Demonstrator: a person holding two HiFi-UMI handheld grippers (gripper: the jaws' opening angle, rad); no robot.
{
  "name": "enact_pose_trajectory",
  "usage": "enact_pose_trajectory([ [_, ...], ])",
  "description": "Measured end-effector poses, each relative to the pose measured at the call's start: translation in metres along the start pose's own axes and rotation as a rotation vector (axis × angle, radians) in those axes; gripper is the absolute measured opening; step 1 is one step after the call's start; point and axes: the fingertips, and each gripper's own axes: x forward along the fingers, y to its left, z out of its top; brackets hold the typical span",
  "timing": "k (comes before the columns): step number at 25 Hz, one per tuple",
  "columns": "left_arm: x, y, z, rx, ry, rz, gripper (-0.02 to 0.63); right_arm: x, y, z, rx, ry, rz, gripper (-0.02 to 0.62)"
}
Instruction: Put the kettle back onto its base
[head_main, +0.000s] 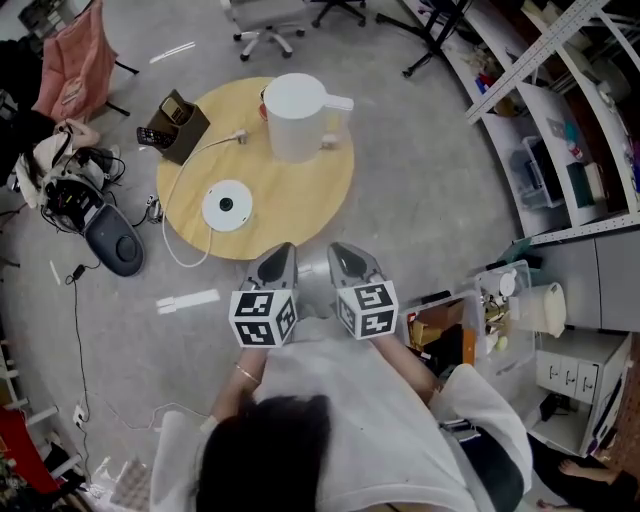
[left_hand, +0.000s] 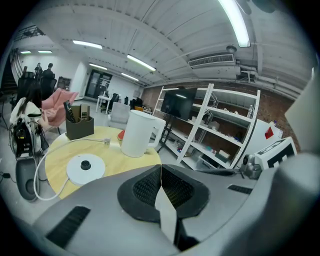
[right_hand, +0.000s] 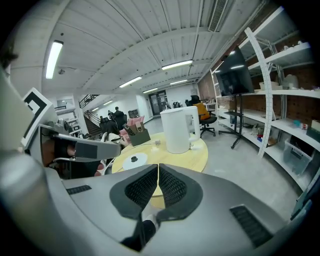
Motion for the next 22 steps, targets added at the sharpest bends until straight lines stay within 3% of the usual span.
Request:
enact_pose_trajectory([
  [8, 0.015, 0.014, 0.009, -0.005, 0.015, -0.001, 0.026, 0.016, -0.008, 0.009, 0.016, -0.001, -0.024, 0.029],
  [22, 0.042, 0.041, 0.048, 0.02, 0.023, -0.083, 0.026, 0.061, -0.005, 0.046, 0.035, -0.019, -0.077, 0.029],
])
